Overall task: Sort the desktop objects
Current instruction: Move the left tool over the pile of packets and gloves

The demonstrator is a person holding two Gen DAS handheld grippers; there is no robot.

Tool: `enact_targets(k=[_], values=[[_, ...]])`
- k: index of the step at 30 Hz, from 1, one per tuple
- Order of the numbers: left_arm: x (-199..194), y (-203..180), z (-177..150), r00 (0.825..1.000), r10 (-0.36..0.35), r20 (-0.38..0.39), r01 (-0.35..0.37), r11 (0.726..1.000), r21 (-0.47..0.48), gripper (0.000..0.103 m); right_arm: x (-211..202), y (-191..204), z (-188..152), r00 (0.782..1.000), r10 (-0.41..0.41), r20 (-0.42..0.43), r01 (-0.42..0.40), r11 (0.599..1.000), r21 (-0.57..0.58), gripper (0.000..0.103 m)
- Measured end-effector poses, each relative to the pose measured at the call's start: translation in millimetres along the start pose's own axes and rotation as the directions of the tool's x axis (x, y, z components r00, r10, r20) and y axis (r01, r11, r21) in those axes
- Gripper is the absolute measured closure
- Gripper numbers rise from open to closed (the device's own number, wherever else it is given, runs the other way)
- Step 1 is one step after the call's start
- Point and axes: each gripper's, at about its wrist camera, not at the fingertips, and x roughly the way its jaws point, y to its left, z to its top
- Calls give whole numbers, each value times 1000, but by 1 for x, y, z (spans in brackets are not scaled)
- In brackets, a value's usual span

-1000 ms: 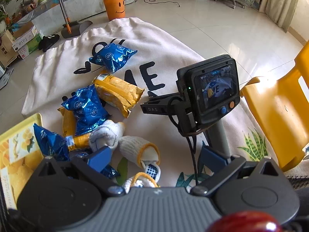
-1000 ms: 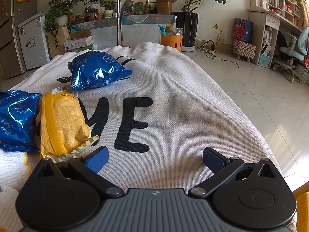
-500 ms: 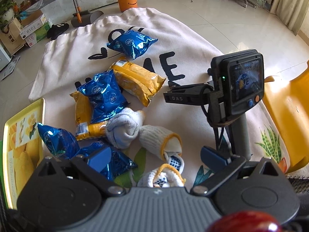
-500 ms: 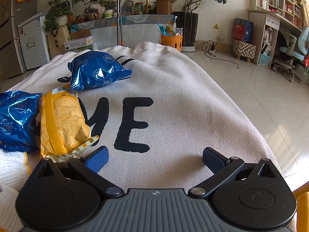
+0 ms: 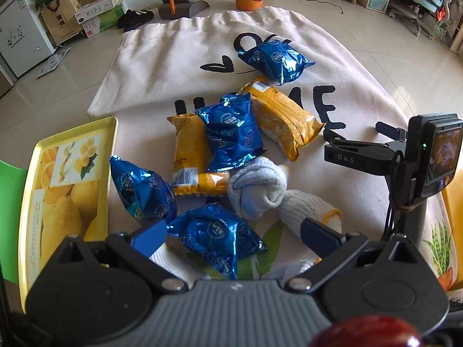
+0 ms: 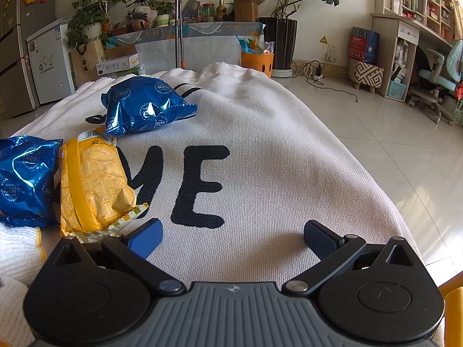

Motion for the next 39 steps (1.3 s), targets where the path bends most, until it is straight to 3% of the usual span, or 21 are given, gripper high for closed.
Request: enact_targets(k=[11,23,39], values=[[7,18,-11,1000,-4,-29,2,998,-60,1,0,0,0,1000,0,0,0,1000,0,0],[13,23,-35,997,-2,-75,2,1000,2,1,0,0,0,1000,0,0,0,1000,0,0],[28,30,-34,993,-3,-119,-1,1000,-30,1,-5,4,6,1000,12,-25,-13,1000,-10,0]])
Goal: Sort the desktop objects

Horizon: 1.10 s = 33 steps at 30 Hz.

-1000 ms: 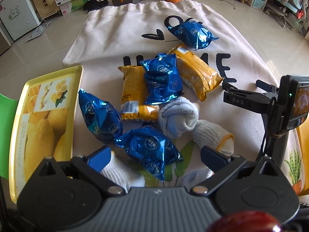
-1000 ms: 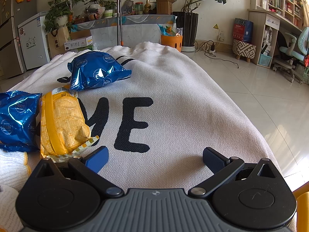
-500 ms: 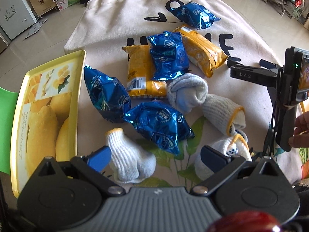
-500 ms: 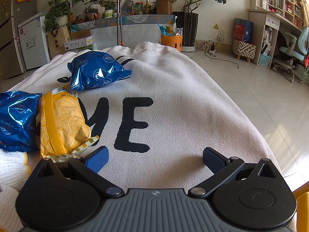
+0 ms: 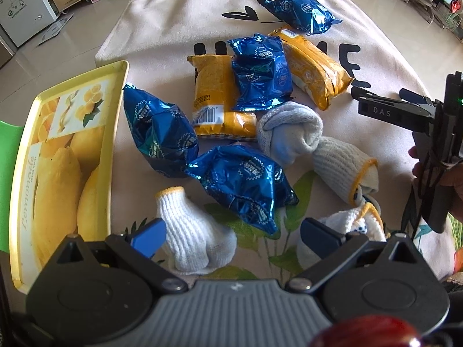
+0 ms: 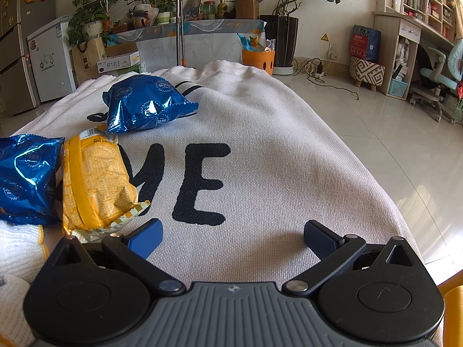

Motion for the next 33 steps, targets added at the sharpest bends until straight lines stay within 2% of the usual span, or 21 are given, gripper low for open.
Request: enact_targets(k=[2,4,8,9,13,17,22,27,33], values=[[1,2,1,1000,3,-3,-3,1000,-7,1,-3,2,5,999,2,-46,-2,1000,-3,0],[1,4,2,1000,3,2,-3,1000,-10,1,-4,3,12,991,-24,-131,27,999,22,0],[0,5,5,1000,22,22,-22,1000,1,1,-13,4,22,951,-74,-301,105,991,88,0],[0,6,5,999,23,24,-23,1000,-1,1,-19,4,24,945,-81,-318,116,989,95,0],[-2,9,5,1000,7,28,-6,1000,-21,1,-52,8,30,944,-97,-316,144,981,127,0],[-9,10,4,998,21,61,-21,1000,-6,1,-88,21,36,946,-108,-305,149,982,116,0],[-19,11,-3,996,29,90,-31,999,19,1,-137,44,35,948,-81,-309,125,984,128,0],[-22,9,-14,995,30,96,-34,998,44,1,-159,64,21,939,-59,-340,105,987,120,0],[-24,8,-25,992,62,113,-71,994,78,1,-169,78,4,928,-55,-369,103,988,112,0]])
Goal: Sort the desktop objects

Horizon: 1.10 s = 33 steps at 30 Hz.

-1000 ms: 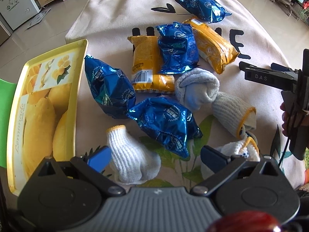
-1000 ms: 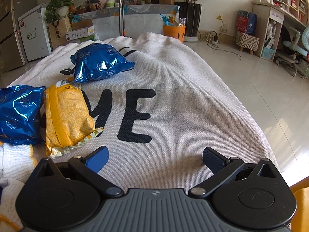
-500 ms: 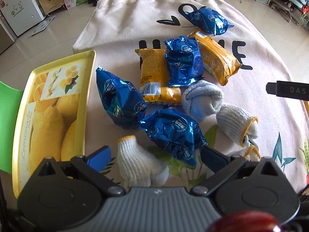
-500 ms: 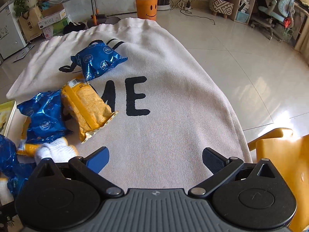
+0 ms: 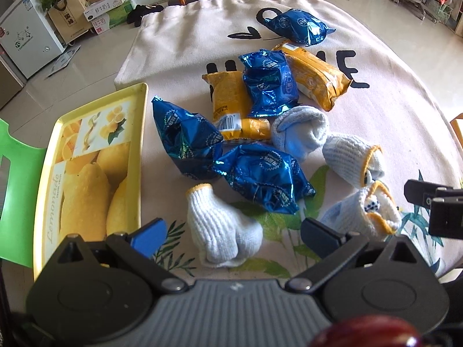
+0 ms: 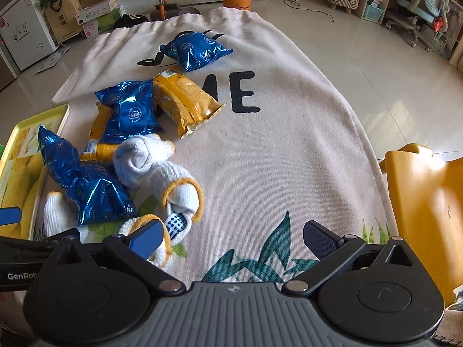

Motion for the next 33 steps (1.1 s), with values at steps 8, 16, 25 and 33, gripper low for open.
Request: enact_targets(k=[8,16,25,33], values=[[-1,2,-4,1000,18,8,-18,1000,5,1,-1,13,-7,1000,8,3,-8,999,-42,0],[1,3,-4,1000,17,4,-17,1000,2,1,3,16,-9,1000,5,-8,-6,998,-55,0],[3,2,-5,1000,18,1,-18,1000,5,1,4,16,-9,1000,7,-13,-8,998,-58,0],[4,1,-5,1000,18,2,-18,1000,10,1,5,16,-10,1000,10,-15,-10,998,-57,0]])
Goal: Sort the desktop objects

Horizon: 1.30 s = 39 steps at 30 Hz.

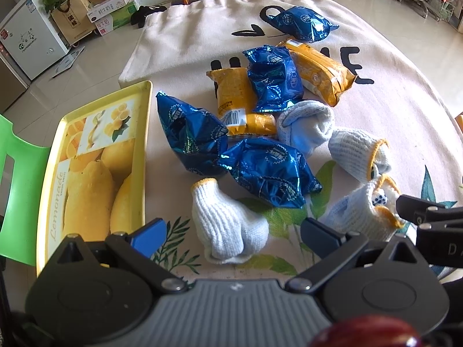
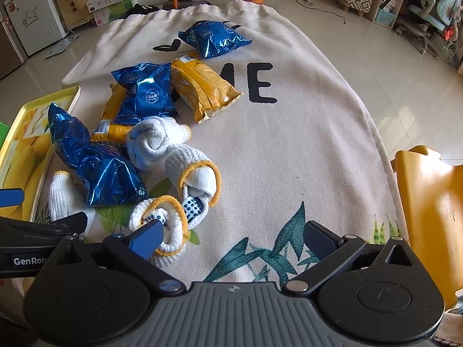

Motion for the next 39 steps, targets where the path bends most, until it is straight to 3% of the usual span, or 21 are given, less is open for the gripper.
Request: enact_targets(k=[19,25,32,39], values=[[-3,6,3,1000,-15,18,15,999,-35,1,-4,-1,-4,1000,25,6,-25,1000,10,0],[-6,19,8,999,-14,43,17,996,-87,1,-11,-9,-16,995,101,3,-101,993,61,0],[-16,43,17,995,-53,89,70,978,-199,2,-14,-9,-19,986,164,20,-165,983,76,1],[-9,47,13,997,-66,37,73,974,-213,2,-3,1,-23,978,207,-15,-206,977,64,5]])
